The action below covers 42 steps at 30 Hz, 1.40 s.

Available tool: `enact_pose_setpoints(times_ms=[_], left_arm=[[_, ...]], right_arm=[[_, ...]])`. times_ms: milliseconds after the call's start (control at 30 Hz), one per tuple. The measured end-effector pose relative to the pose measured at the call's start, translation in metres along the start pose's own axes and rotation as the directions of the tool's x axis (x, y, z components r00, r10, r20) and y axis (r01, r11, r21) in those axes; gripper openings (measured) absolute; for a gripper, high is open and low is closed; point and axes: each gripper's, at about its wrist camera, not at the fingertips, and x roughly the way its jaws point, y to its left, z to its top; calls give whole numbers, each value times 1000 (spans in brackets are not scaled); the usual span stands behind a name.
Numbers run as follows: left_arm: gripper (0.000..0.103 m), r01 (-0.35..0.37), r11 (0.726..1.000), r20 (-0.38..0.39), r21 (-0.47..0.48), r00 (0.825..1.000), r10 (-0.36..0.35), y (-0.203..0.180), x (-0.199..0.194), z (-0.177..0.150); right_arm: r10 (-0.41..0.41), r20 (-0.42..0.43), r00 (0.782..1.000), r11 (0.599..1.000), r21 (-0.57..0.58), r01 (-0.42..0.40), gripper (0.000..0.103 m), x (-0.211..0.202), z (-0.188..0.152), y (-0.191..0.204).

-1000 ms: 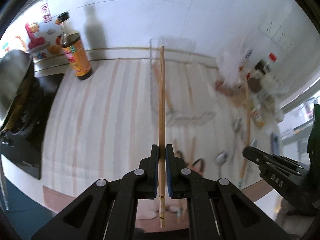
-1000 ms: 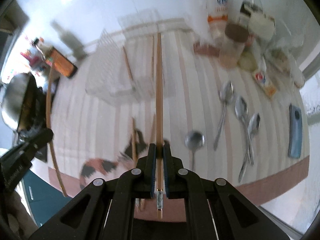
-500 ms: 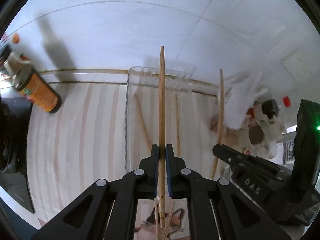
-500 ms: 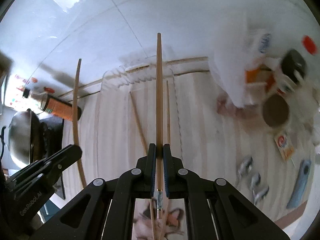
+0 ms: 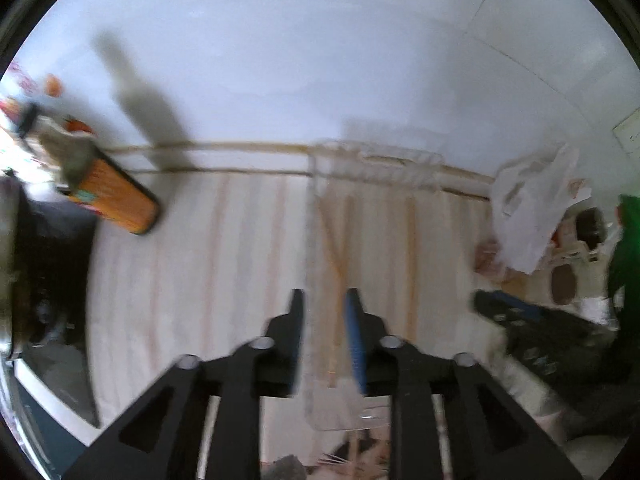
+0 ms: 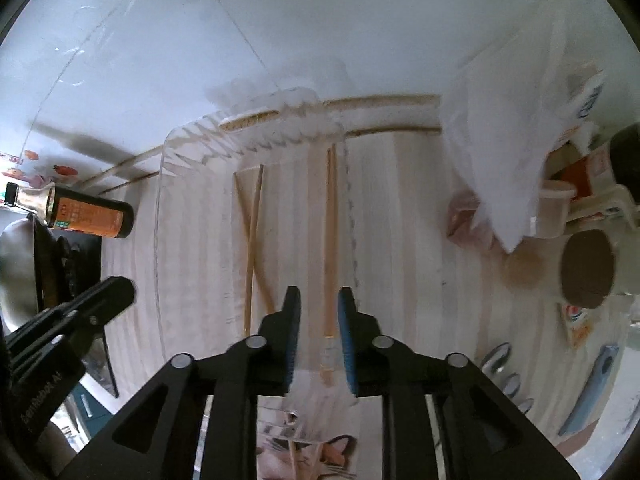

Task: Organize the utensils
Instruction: 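Release both chopsticks into the clear plastic box, then move both tools back to the mat and grasp a chopstick each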

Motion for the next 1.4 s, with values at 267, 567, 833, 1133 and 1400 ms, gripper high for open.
enact_pose_setpoints(times_ms=[267, 567, 833, 1133, 1400], left_arm=[[98, -159, 986, 188, -59, 968, 167, 25, -34, -48], [103, -232, 971, 143, -58, 961, 238, 44, -11, -109], [103, -352, 935, 22, -49, 935, 353, 55, 33, -180], [103, -344, 939, -60, -7, 937, 343, 42, 61, -225], [97, -152, 987, -155, 56, 975, 159, -9, 83, -240]], right_arm=[[-74, 139, 988, 997, 5, 74, 53, -46, -42, -6], [-86, 206, 975, 996, 20, 84, 65, -43, -126, -18], [-8, -14, 1000, 996, 84, 9, 49, 47, -207, -21], [-70, -86, 994, 997, -37, 67, 17, 97, -243, 6], [-167, -111, 980, 986, -10, 167, 5, 82, -250, -39]])
